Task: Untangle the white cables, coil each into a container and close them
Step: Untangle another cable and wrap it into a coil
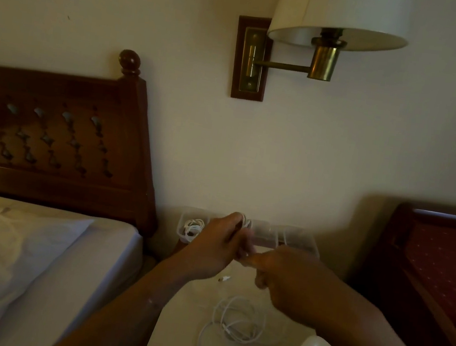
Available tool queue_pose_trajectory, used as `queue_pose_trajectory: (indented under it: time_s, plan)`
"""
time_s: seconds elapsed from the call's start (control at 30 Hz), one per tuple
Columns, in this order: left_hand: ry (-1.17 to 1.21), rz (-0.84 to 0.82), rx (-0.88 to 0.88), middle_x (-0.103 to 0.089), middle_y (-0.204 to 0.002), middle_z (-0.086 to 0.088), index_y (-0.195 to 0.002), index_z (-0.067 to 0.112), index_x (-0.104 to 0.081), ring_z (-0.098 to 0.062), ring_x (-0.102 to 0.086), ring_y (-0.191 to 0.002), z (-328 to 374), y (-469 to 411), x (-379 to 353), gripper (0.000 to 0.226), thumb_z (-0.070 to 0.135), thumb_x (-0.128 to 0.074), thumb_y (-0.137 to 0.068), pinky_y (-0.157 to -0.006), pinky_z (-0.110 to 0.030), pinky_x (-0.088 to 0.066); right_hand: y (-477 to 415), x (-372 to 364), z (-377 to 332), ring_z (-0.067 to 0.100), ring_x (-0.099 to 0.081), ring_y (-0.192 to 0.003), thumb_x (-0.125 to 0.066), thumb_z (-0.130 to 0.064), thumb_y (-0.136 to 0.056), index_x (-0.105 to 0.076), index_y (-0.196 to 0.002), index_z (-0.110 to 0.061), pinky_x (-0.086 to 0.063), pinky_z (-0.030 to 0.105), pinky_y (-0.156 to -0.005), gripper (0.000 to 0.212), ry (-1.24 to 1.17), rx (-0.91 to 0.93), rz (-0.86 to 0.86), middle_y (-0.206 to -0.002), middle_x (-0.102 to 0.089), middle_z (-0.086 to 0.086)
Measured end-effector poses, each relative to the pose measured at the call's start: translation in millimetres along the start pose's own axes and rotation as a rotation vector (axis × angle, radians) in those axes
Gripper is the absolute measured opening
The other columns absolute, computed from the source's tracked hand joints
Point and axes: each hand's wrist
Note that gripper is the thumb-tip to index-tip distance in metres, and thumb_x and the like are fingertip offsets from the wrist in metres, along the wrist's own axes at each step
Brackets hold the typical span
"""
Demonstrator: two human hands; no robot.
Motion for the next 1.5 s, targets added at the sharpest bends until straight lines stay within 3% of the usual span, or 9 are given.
queue_pose_trajectory:
  time_s: [0.1, 0.23, 0.4, 0.53, 0.77, 0.9, 0.97, 1.27, 1.5]
  plan:
    - [0.1, -0.094, 0.079, -0.064, -0.064, -0.011, -0.094, -0.005, -0.049, -0.034, -0.059, -0.055, -3, 3, 1, 0.034, 0.023, -0.044, -0.112, -0.06, -0.041, -0.052, -1, 14, 6, 0.011, -0.068, -0.083, -0.062, -0.016, -0.095, -0.065, -0.119, -0.038, -0.056, 0.033, -0.068, 0.033, 0.302, 0.135, 0.315, -0.105, -0.072, -0.011]
    - [0.374, -0.193, 0.137, -0.043, -0.056, 0.005, -0.099, -0.002, -0.061, -0.017, -0.035, -0.047, 1, 6, 1, 0.043, 0.036, -0.042, -0.11, -0.053, -0.038, -0.033, -5, 12, 24, 0.016, -0.059, -0.063, -0.077, -0.003, -0.079, -0.076, -0.104, -0.033, -0.046, 0.03, -0.043, 0.039, 0.315, 0.256, 0.653, -0.088, -0.069, -0.006]
    - [0.696, -0.301, 0.122, -0.025, -0.055, 0.0, -0.092, 0.004, -0.067, -0.014, -0.026, -0.043, 10, 13, 2, 0.048, 0.04, -0.039, -0.107, -0.051, -0.027, -0.032, -17, -13, 27, 0.016, -0.072, -0.094, -0.065, -0.002, -0.094, -0.078, -0.108, -0.011, -0.06, 0.034, -0.077, 0.022, -0.524, 0.267, 0.761, -0.105, -0.075, 0.0]
    - [0.816, -0.384, 0.171, -0.024, -0.055, 0.001, -0.09, 0.009, -0.071, -0.013, -0.03, -0.043, 21, 15, 6, 0.047, 0.039, -0.038, -0.103, -0.053, -0.03, -0.034, -14, -33, 8, 0.02, -0.074, -0.081, -0.061, -0.008, -0.099, -0.077, -0.101, -0.025, -0.062, 0.038, -0.075, 0.024, -0.988, 0.092, 0.769, -0.088, -0.077, 0.002]
    - [0.808, -0.278, 0.116, -0.042, -0.055, 0.0, -0.091, -0.002, -0.069, -0.018, -0.053, -0.05, 28, 11, -4, 0.04, 0.028, -0.05, -0.109, -0.06, -0.034, -0.052, -7, -41, -10, 0.006, -0.073, -0.079, -0.06, -0.002, -0.098, -0.076, -0.092, -0.039, -0.056, 0.016, -0.068, 0.041, -0.996, -0.062, 1.048, -0.087, -0.077, -0.01]
    - [0.759, -0.146, 0.07, -0.038, -0.055, 0.003, -0.083, 0.002, -0.065, -0.014, -0.047, -0.046, 28, 8, -12, 0.04, 0.03, -0.051, -0.108, -0.053, -0.03, -0.051, -6, -42, -13, 0.018, -0.073, -0.079, -0.048, -0.021, -0.108, -0.074, -0.102, -0.027, -0.06, 0.038, -0.072, 0.028, -1.014, -0.092, 0.988, -0.087, -0.076, -0.002]
    - [0.754, -0.126, 0.081, -0.036, -0.054, 0.004, -0.086, 0.002, -0.066, -0.012, -0.043, -0.045, 26, 7, -11, 0.04, 0.032, -0.051, -0.107, -0.05, -0.027, -0.048, -5, -41, -14, 0.015, -0.072, -0.088, -0.047, -0.026, -0.107, -0.072, -0.112, -0.024, -0.058, 0.028, -0.076, 0.026, -0.881, -0.042, 0.989, -0.094, -0.074, -0.008]
    - [0.893, -0.25, 0.15, -0.036, -0.059, -0.002, -0.096, -0.007, -0.069, -0.021, -0.051, -0.059, 27, 11, -4, 0.036, 0.02, -0.046, -0.104, -0.068, -0.039, -0.056, -3, -48, 4, 0.005, -0.069, -0.073, -0.057, 0.015, -0.091, -0.077, -0.102, -0.009, -0.053, 0.017, -0.065, 0.033, -0.57, 0.151, 1.074, -0.082, -0.072, -0.004]
    - [0.579, 0.081, 0.003, -0.044, -0.06, -0.002, -0.093, -0.019, -0.058, -0.025, -0.053, -0.063, 37, 15, -26, 0.049, 0.027, -0.049, -0.108, -0.072, -0.041, -0.053, -4, -40, 0, 0.007, -0.069, -0.067, -0.059, 0.009, -0.095, -0.078, -0.101, -0.011, -0.054, 0.018, -0.058, 0.029, -0.589, 0.141, 1.116, -0.081, -0.074, -0.005]
Point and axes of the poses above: each hand's wrist, its own y-axis away from the middle knuckle, its own x-axis out of the back of the hand, z = x × y
